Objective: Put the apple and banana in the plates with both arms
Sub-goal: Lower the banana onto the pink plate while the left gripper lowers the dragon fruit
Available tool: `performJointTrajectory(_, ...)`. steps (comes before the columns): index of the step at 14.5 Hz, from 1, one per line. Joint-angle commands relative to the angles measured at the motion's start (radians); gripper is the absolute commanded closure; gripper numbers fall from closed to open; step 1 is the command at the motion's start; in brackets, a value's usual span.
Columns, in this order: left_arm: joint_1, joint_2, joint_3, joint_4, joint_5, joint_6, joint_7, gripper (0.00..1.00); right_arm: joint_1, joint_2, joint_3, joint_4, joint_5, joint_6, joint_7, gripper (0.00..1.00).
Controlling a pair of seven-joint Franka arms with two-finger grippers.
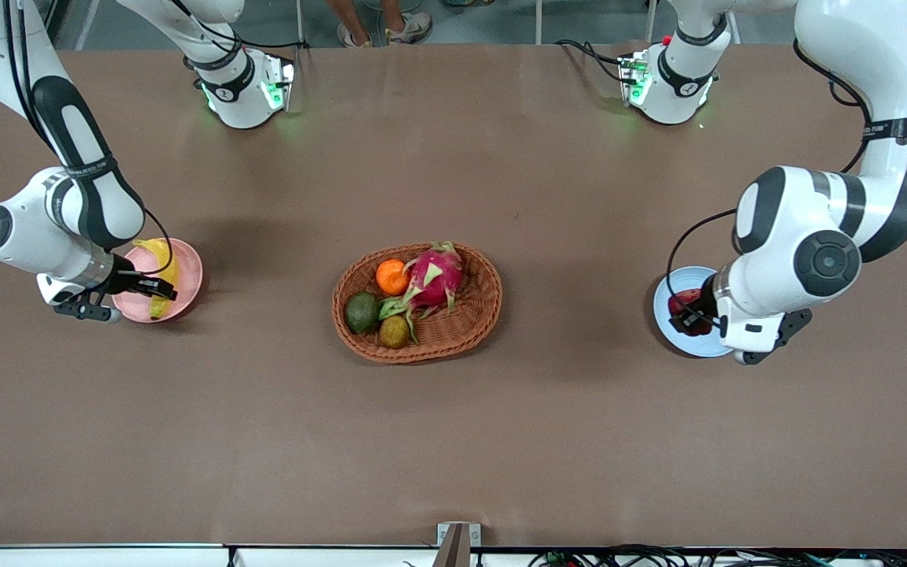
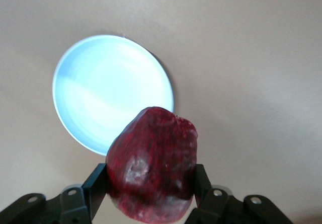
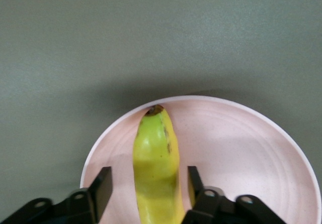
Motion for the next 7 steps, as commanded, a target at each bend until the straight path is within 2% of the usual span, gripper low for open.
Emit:
performJointTrajectory(1,0.047,-0.042,-0.008,-0.118,0.040,0.119,0.146,0.76,-0.004,-0.005,0.009,0.071,0.023,-0.118,0.001,0.00)
performJointTrajectory(6,0.104,0.025,-0.008,-0.194,0.093,0.295,0.260,0.76,0.001,-0.016,0.002,0.394,0.002,-0.526,0.008,0.00)
performJointTrajectory(7,0.107,0.034,-0.008,-0.208,0.093,0.318,0.263,0.76,0.004,-0.016,0.002,0.456,-0.027,-0.586,0.034,0.00)
